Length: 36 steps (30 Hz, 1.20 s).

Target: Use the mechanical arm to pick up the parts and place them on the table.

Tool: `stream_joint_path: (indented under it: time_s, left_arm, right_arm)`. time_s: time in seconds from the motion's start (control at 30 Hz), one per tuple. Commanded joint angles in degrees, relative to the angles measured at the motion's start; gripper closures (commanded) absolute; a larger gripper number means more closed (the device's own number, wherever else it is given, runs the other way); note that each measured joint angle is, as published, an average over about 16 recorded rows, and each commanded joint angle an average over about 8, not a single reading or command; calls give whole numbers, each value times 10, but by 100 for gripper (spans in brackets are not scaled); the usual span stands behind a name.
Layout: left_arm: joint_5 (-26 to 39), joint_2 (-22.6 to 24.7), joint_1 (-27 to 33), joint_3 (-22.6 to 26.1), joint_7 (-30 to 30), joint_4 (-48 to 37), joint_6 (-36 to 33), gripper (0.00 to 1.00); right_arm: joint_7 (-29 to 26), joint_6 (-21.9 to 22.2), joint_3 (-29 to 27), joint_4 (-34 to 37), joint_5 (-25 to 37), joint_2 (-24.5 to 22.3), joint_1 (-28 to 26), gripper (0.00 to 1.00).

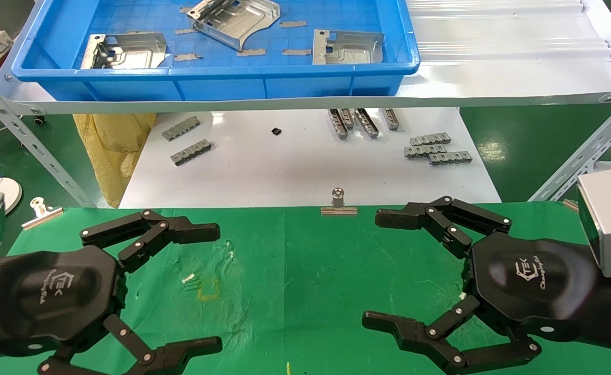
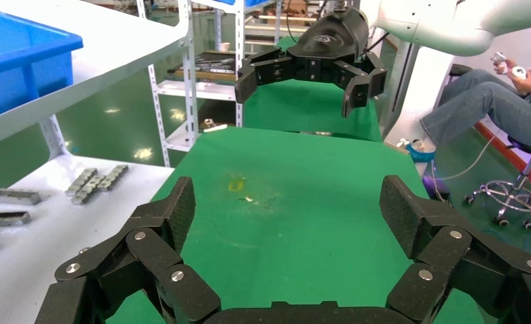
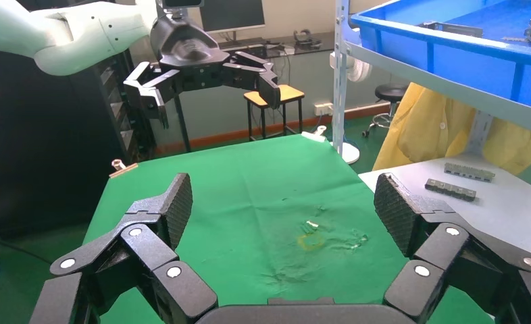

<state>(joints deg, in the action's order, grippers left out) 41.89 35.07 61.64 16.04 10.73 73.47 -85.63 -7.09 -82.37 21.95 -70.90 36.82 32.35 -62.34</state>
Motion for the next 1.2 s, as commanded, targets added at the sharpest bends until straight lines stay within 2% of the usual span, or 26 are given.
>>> stream_joint_path:
  time_s: [0.03, 0.33, 0.6, 1.2]
  left_arm:
    - [0, 0, 0, 0, 0, 0, 0, 0]
    - [0, 0, 0, 0, 0, 0, 0, 0]
    - [0, 0, 0, 0, 0, 0, 0, 0]
    - [0, 0, 0, 0, 0, 0, 0, 0]
  right_arm:
    - [0, 0, 0, 0, 0, 0, 0, 0]
    - [0, 0, 0, 0, 0, 0, 0, 0]
    - [0, 0, 0, 0, 0, 0, 0, 100]
    - [0, 0, 0, 0, 0, 0, 0, 100]
